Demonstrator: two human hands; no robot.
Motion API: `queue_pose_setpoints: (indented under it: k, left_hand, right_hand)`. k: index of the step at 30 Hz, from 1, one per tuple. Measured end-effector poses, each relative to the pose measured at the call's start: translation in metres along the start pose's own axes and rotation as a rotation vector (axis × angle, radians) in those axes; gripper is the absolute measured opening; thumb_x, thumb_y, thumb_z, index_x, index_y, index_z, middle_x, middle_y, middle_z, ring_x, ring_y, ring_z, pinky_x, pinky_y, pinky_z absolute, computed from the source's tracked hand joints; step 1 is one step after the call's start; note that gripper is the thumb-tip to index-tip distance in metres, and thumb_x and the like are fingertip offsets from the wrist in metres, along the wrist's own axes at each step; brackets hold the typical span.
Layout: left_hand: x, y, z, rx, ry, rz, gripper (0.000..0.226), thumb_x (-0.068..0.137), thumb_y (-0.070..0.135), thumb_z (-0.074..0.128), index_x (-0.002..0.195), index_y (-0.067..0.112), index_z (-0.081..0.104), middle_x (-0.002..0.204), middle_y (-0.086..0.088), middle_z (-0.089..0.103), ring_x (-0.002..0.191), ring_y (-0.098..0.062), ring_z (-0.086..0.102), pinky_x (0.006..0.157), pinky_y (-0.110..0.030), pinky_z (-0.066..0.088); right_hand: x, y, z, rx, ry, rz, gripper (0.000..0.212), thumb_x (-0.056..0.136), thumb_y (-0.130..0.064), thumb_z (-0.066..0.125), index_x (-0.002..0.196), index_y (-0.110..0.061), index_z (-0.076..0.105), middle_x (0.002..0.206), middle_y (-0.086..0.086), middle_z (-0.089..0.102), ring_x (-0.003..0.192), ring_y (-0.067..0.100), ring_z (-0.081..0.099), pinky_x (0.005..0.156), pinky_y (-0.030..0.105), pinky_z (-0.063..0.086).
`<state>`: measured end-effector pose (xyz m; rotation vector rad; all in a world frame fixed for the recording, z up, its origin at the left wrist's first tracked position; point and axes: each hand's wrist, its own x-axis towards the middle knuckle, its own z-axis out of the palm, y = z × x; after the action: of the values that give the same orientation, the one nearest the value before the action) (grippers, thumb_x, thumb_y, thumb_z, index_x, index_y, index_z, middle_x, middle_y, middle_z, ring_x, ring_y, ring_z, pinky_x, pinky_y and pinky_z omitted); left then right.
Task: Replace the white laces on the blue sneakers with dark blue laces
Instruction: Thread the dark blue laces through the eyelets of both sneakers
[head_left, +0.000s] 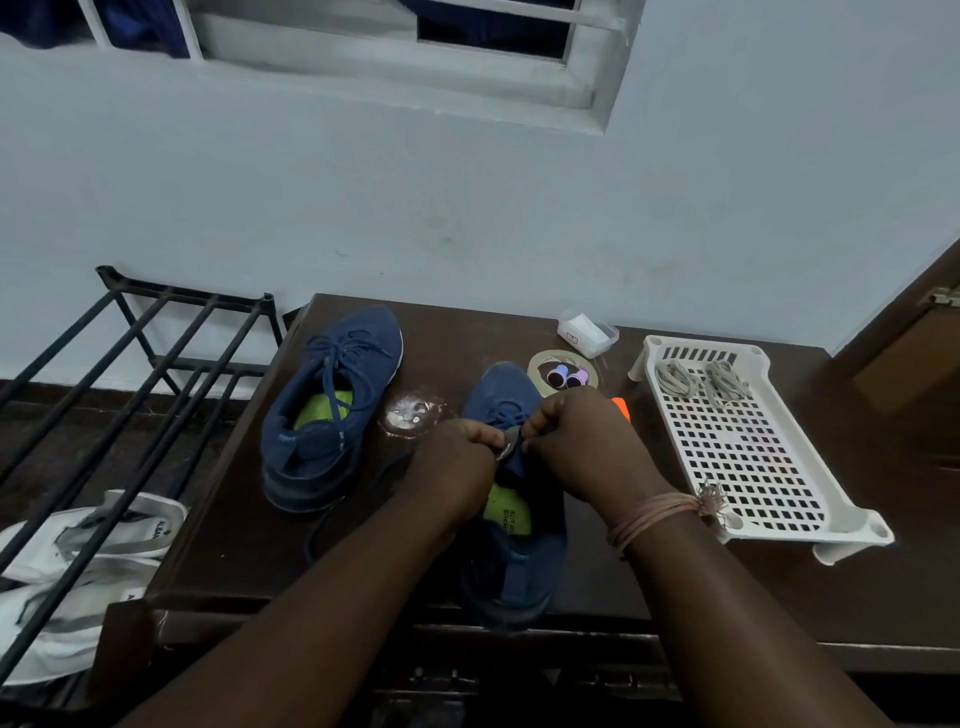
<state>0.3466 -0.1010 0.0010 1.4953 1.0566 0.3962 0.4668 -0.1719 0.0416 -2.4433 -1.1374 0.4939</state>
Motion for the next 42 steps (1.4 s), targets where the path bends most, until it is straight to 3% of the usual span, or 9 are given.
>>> queue_pose_setpoints:
  k: [3,7,13,19,24,31,35,39,42]
  left_hand:
    - [0.007,-0.006,-0.001,0.283,0.062,0.083,0.015,0.082,0.024,0.067,0.073,0.035,0.072,0.091,0.014,0.073,0.090,-0.010,0.066,0.092,-0.039,0.050]
    - [0.005,-0.016,0.003,0.684,0.360,0.329,0.015,0.092,0.032,0.058,0.085,0.034,0.072,0.092,0.015,0.070,0.093,-0.006,0.061,0.082,-0.036,0.030]
    - [0.011,-0.020,0.005,0.817,0.478,0.435,0.020,0.092,0.037,0.057,0.078,0.032,0.070,0.082,0.011,0.066,0.084,-0.010,0.062,0.075,-0.037,0.027]
    - [0.015,-0.003,0.001,0.292,0.151,0.198,0.027,0.076,0.043,0.059,0.064,0.021,0.071,0.056,0.004,0.064,0.065,-0.018,0.064,0.077,-0.047,0.057]
    - [0.014,-0.003,0.002,0.288,0.117,0.126,0.046,0.072,0.071,0.058,0.064,0.027,0.071,0.059,0.009,0.067,0.067,-0.018,0.067,0.074,-0.041,0.056]
    - [0.014,-0.003,-0.003,0.259,0.095,0.066,0.015,0.077,0.044,0.063,0.070,0.037,0.074,0.075,0.011,0.072,0.082,-0.020,0.070,0.077,-0.045,0.060]
    - [0.012,-0.004,-0.001,0.154,0.039,0.068,0.018,0.090,0.021,0.061,0.081,0.017,0.077,0.085,-0.003,0.075,0.078,-0.021,0.072,0.069,-0.034,0.060]
    - [0.009,-0.004,0.001,0.045,0.044,0.052,0.020,0.089,0.022,0.065,0.077,0.011,0.076,0.082,-0.005,0.076,0.081,-0.026,0.072,0.072,-0.040,0.059]
    - [0.011,-0.006,0.000,0.063,0.078,0.096,0.023,0.091,0.027,0.064,0.081,0.009,0.076,0.078,-0.004,0.074,0.069,-0.015,0.068,0.058,-0.017,0.052]
  right_hand:
    - [0.000,-0.001,0.000,0.075,-0.011,0.021,0.014,0.084,-0.006,0.069,0.088,-0.017,0.077,0.090,0.000,0.074,0.087,0.015,0.066,0.073,0.020,0.048]
    - [-0.002,-0.003,0.000,0.069,-0.054,0.004,0.019,0.085,-0.002,0.068,0.095,-0.014,0.079,0.097,0.003,0.075,0.092,0.017,0.068,0.086,0.031,0.056]
    - [0.000,-0.003,0.002,0.067,-0.107,0.007,0.024,0.089,0.001,0.059,0.094,-0.013,0.078,0.091,0.001,0.070,0.087,0.017,0.065,0.084,0.029,0.055]
    - [0.003,0.002,0.009,0.004,0.053,-0.022,0.015,0.085,-0.008,0.067,0.086,-0.015,0.080,0.083,0.004,0.074,0.078,0.018,0.068,0.073,0.027,0.055]
    - [0.005,0.001,0.014,-0.054,0.109,-0.045,0.010,0.084,-0.020,0.070,0.082,-0.012,0.077,0.072,0.004,0.068,0.073,0.020,0.066,0.066,0.026,0.052]
    - [0.004,-0.001,0.016,0.007,0.092,-0.042,0.008,0.075,-0.020,0.080,0.076,-0.014,0.075,0.076,0.004,0.072,0.075,0.018,0.068,0.076,0.034,0.059]
    - [0.004,-0.001,0.017,-0.025,0.115,-0.110,0.006,0.078,-0.016,0.075,0.072,-0.016,0.076,0.070,0.000,0.070,0.068,0.015,0.066,0.071,0.033,0.059]
    - [0.006,-0.001,0.017,-0.023,0.118,-0.102,0.012,0.080,-0.012,0.069,0.072,-0.015,0.077,0.071,0.001,0.070,0.070,0.016,0.066,0.071,0.030,0.058]
    - [0.007,0.001,0.017,-0.022,0.137,-0.086,0.008,0.078,-0.014,0.074,0.070,-0.012,0.076,0.068,0.004,0.070,0.068,0.018,0.067,0.069,0.032,0.058]
